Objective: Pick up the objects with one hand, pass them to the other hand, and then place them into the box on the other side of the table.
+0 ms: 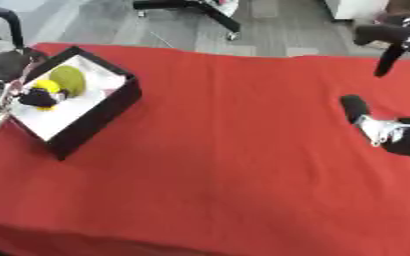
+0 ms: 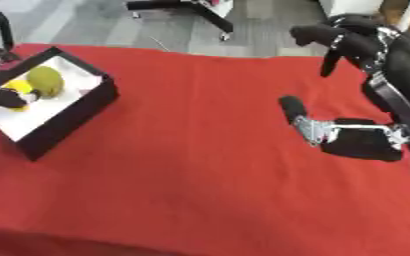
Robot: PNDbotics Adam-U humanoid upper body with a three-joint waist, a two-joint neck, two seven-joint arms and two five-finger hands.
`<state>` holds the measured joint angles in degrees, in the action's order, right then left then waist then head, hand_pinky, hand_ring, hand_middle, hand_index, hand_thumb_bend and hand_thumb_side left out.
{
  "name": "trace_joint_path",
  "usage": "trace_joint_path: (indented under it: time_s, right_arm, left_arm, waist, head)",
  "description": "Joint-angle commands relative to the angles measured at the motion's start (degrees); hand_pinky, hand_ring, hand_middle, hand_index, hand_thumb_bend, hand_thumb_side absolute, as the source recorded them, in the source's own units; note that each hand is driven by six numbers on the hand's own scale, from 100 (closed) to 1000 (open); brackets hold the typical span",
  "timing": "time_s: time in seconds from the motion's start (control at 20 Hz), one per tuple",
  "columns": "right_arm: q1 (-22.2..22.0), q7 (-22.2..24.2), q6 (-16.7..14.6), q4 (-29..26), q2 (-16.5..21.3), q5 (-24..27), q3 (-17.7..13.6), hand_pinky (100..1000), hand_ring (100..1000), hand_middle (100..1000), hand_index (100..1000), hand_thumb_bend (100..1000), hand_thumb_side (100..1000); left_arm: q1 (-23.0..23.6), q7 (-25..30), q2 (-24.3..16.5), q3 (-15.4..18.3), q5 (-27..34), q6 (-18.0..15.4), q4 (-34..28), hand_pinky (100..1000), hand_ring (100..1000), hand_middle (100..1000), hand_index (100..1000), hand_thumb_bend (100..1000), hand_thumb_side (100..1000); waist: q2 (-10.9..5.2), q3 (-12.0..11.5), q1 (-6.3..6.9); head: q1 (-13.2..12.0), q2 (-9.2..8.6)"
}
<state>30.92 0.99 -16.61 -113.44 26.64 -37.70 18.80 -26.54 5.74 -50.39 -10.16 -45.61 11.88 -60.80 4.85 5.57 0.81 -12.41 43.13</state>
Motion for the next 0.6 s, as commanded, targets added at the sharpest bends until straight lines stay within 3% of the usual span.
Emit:
trace_joint_path:
  time_s: [0.05,0.1,0.15,0.2,0.25,0.3,0.45,0.55,0.6]
  right_arm:
    - [0.64,-0.01,0.19,-1.15,0.59,0.23,-0.32,859,453,697,872,232,475]
    - [0.53,-0.01,0.26,-1.15,0.64,0.20,-0.38,859,453,697,872,227,476]
    - [0.37,-0.03,0.36,-1.15,0.69,0.16,-0.46,858,453,697,872,226,476]
    - [0.20,-0.08,0.46,-1.15,0.69,0.12,-0.54,858,453,696,872,225,475]
    - [-0.02,-0.17,0.58,-1.15,0.66,0.08,-0.63,858,453,696,872,224,475]
    - [-0.27,-0.27,0.71,-1.15,0.59,0.04,-0.72,857,452,695,871,224,474]
    - [-1.08,-0.81,1.21,-1.15,0.01,-0.18,-1.10,854,452,694,869,219,467]
    - [-1.80,-1.50,1.68,-1.15,-0.84,-0.33,-1.48,852,452,693,866,210,461]
    - [-2.23,-1.94,1.96,-1.15,-1.42,-0.43,-1.69,849,451,692,864,201,459]
  left_arm:
    - [-2.43,2.55,-1.76,1.07,-3.13,-2.68,4.07,959,838,895,958,505,493]
    - [-2.89,3.00,-1.86,1.53,-4.03,-3.57,4.72,1000,932,1000,1000,444,902]
    - [-3.12,3.45,-2.38,2.29,-4.89,-4.43,4.37,1000,932,1000,1000,430,875]
    - [-3.30,3.75,-2.78,3.20,-5.74,-5.28,3.50,996,927,988,1000,324,691]
    - [-3.76,3.48,-2.90,4.33,-6.60,-6.14,2.35,992,926,986,1000,310,672]
    - [-4.34,2.92,-2.79,5.49,-6.90,-7.00,1.09,964,916,965,1000,226,526]
    - [-6.09,0.59,-1.70,8.05,-5.31,-9.57,-2.98,903,896,927,993,100,348]
    - [-6.71,-1.05,0.11,9.55,-3.74,-11.23,-5.68,846,878,888,968,100,399]
    - [-6.90,-1.88,1.32,10.07,-2.92,-12.07,-7.04,790,872,863,947,100,526]
  waist:
    - [-0.92,-0.04,0.12]
    - [-1.00,-0.17,0.20]
    - [-1.08,-0.34,0.27]
    - [-1.16,-0.48,0.28]
    - [-1.21,-0.65,0.25]
    - [-1.27,-0.83,0.19]
    - [-1.32,-1.42,-0.06]
    - [-1.23,-1.69,-0.35]
    - [-1.11,-1.69,-0.59]
  head:
    - [0.41,-0.82]
    - [0.65,-0.75]
    - [0.95,-0.64]
    - [1.17,-0.47]
    - [1.43,-0.28]
    - [1.72,-0.07]
    - [2.54,0.42]
    - [2.96,0.82]
    - [3.16,0.91]
